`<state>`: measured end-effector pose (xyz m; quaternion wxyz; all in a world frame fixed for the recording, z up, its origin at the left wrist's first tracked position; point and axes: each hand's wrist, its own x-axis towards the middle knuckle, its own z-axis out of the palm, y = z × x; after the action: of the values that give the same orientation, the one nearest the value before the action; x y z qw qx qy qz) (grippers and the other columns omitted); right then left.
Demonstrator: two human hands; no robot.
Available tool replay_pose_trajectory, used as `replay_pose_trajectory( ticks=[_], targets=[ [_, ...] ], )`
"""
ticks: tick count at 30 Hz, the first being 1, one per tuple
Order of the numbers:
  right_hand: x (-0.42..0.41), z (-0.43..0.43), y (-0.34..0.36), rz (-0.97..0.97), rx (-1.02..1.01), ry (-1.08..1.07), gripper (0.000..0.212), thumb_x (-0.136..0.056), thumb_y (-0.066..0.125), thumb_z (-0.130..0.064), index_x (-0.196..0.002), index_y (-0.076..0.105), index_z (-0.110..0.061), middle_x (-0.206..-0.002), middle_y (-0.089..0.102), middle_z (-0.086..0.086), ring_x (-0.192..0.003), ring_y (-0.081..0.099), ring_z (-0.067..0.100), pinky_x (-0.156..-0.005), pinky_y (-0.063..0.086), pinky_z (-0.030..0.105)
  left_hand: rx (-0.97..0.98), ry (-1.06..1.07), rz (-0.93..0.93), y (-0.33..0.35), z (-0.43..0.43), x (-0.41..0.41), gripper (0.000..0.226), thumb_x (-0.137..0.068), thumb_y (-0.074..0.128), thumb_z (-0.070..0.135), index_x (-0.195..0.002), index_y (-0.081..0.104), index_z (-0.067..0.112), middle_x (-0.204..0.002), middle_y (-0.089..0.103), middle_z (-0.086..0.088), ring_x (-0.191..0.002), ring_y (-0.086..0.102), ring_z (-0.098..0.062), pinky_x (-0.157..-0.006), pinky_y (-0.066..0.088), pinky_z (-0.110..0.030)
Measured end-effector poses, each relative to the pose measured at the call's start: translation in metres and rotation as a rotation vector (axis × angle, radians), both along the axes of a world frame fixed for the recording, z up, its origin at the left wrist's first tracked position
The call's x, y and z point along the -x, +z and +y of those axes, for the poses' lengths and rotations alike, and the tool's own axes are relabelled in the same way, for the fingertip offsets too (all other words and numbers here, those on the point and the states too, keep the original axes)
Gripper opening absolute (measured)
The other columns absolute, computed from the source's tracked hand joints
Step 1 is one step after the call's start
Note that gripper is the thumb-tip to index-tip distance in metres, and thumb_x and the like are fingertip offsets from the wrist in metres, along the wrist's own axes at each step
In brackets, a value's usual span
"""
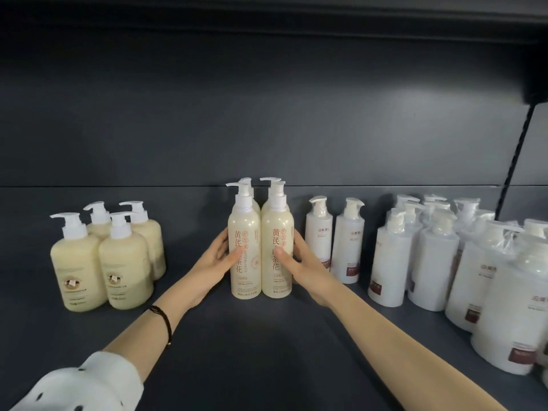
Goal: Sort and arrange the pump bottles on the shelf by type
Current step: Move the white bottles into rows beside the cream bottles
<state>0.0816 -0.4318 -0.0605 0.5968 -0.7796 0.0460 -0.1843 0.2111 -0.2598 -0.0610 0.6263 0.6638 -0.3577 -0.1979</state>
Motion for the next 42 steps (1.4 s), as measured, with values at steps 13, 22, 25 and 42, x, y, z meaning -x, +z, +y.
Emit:
replay_pose_trajectory(
  ticks=[13,22,25,42],
  targets=[
    [-0.031,0.028,-0.005,-0.008,0.062,0.016,0.067,-0.083,0.058,-0.06,-0.142,0.026,-0.051,-0.136,0.051,-0.023,-0.129,0.047,0.006,-0.109,0.04,0.047,-0.02,0.089,-0.144,0.006,0.036,-0.003,0.064,-0.087,0.053,0.039,-0.147,0.032,0.029,-0.143,0.046,0.014,-0.122,0.047,0.005,-0.101,0.041,-0.019],
    [-0.05,0.064,-0.002,-0.052,0.034,0.046,0.065,-0.087,0.057,-0.055,-0.143,0.024,-0.05,-0.132,0.05,-0.028,-0.122,0.049,-0.001,-0.102,0.041,0.032,-0.046,0.23,-0.214,0.007,0.064,0.005,0.047,-0.095,0.043,0.04,-0.141,0.038,0.029,-0.12,0.05,0.031,-0.101,0.049,0.024,-0.077,0.042,-0.002],
    [-0.049,0.069,-0.001,-0.026,0.03,0.054,0.069,-0.087,0.056,-0.055,-0.146,0.021,-0.046,-0.132,0.048,-0.027,-0.122,0.049,0.002,-0.099,0.041,0.029,-0.093,0.28,-0.201,0.005,0.069,0.007,0.05,-0.095,0.042,0.046,-0.141,0.039,0.027,-0.127,0.053,0.021,-0.118,0.05,0.005,-0.089,0.038,-0.012],
    [0.04,-0.025,-0.005,-0.05,0.56,-0.906,0.076,-0.08,0.066,-0.002,-0.144,0.024,0.0,-0.142,0.032,0.021,-0.126,0.037,0.035,-0.108,0.031,0.038,-0.453,0.322,-0.682,0.027,-0.017,0.099,0.018,-0.092,0.054,0.043,-0.094,0.064,0.029,-0.088,0.065,0.012,-0.084,0.062,-0.009,-0.071,0.05,-0.029]
  ],
)
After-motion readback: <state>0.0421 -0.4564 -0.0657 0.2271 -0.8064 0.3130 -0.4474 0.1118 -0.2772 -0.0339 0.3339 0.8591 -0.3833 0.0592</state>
